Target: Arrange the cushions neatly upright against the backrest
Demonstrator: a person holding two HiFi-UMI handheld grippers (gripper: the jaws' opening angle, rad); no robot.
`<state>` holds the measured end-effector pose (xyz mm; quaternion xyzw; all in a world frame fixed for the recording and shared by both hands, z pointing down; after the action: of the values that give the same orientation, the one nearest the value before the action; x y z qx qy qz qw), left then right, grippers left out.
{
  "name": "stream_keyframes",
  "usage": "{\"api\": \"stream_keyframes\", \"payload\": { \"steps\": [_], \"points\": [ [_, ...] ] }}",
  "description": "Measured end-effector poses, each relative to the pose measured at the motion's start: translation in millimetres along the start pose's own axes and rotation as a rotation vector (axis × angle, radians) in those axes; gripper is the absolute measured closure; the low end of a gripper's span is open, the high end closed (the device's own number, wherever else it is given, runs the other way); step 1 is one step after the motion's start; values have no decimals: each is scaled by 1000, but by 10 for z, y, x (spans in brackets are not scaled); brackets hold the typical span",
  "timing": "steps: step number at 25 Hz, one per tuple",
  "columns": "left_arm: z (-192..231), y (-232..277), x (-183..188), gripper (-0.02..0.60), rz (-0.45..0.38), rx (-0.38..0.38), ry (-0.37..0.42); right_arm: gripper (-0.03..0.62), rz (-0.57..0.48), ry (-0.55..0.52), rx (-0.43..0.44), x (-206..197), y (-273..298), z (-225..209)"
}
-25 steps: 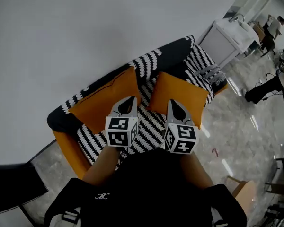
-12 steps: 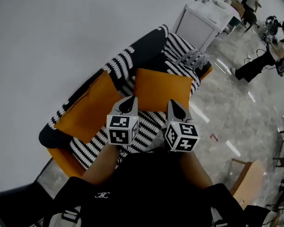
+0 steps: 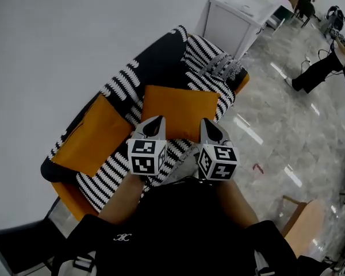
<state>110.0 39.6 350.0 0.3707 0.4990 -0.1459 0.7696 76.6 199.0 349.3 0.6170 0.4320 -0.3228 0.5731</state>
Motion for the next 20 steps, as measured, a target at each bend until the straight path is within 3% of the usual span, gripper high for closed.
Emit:
{"api": "stream_keyframes", "payload": {
  "steps": [4, 6, 13, 20],
  "points": [
    [-301, 385, -65, 572, 17, 37, 68, 586, 25, -22, 23, -136, 166, -545],
    [-300, 495, -138, 572, 40, 61, 65, 586, 48, -55, 44, -235, 272, -677],
    [-157, 674, -533, 573, 106, 116, -150, 585, 114, -153, 57, -613, 475, -1091],
    [95, 759, -1028, 572, 232, 205, -55, 585, 209, -172, 38, -1066, 723, -1301]
  ]
}}
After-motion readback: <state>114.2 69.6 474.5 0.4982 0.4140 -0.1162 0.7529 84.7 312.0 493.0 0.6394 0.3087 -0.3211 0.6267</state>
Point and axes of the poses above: the fingertips, and each gripper's own axes: y forward along the fingers, z to its left, x out of its top, the point moved 4 cm from there along -y, backward along the fingers, and after that the axes turned 14 degrees about -x, right-handed, at the moved point
